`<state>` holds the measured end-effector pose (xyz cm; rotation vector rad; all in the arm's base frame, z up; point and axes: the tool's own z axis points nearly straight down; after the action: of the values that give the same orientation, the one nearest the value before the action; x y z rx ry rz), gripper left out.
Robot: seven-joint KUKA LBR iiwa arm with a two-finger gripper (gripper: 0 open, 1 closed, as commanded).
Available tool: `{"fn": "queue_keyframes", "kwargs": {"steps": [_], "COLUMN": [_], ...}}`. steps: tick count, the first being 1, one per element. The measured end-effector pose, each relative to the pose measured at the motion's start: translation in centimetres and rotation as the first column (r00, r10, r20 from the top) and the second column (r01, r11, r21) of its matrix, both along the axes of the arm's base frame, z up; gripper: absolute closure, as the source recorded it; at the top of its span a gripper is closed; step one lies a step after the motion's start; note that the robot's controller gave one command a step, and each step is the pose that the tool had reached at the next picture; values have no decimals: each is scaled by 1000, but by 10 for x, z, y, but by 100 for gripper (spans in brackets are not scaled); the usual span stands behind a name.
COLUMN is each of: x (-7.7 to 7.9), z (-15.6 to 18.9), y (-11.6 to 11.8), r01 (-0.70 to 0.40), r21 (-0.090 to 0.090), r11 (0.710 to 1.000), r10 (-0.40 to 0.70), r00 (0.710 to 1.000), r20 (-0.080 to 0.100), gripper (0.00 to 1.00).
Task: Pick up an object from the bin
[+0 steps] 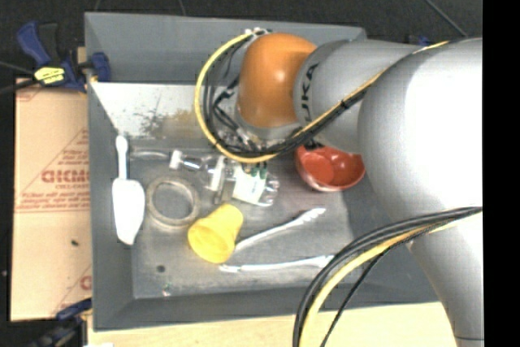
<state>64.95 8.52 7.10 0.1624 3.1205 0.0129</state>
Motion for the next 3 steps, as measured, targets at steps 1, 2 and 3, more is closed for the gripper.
{"fn": "queue_keyframes", "kwargs": {"steps": [1,2,3], "x": [1,1,2], "z": [0,1,1], "y": [-20,-4,-17], "r01": [-5,-4,-4], "r21": [-2,2,1], "r11": [1000,1000,1000], "r10": [5,4,4], "r00": [1000,1000,1000], "r20": [-2,2,1], "gripper": [0,0,100]}}
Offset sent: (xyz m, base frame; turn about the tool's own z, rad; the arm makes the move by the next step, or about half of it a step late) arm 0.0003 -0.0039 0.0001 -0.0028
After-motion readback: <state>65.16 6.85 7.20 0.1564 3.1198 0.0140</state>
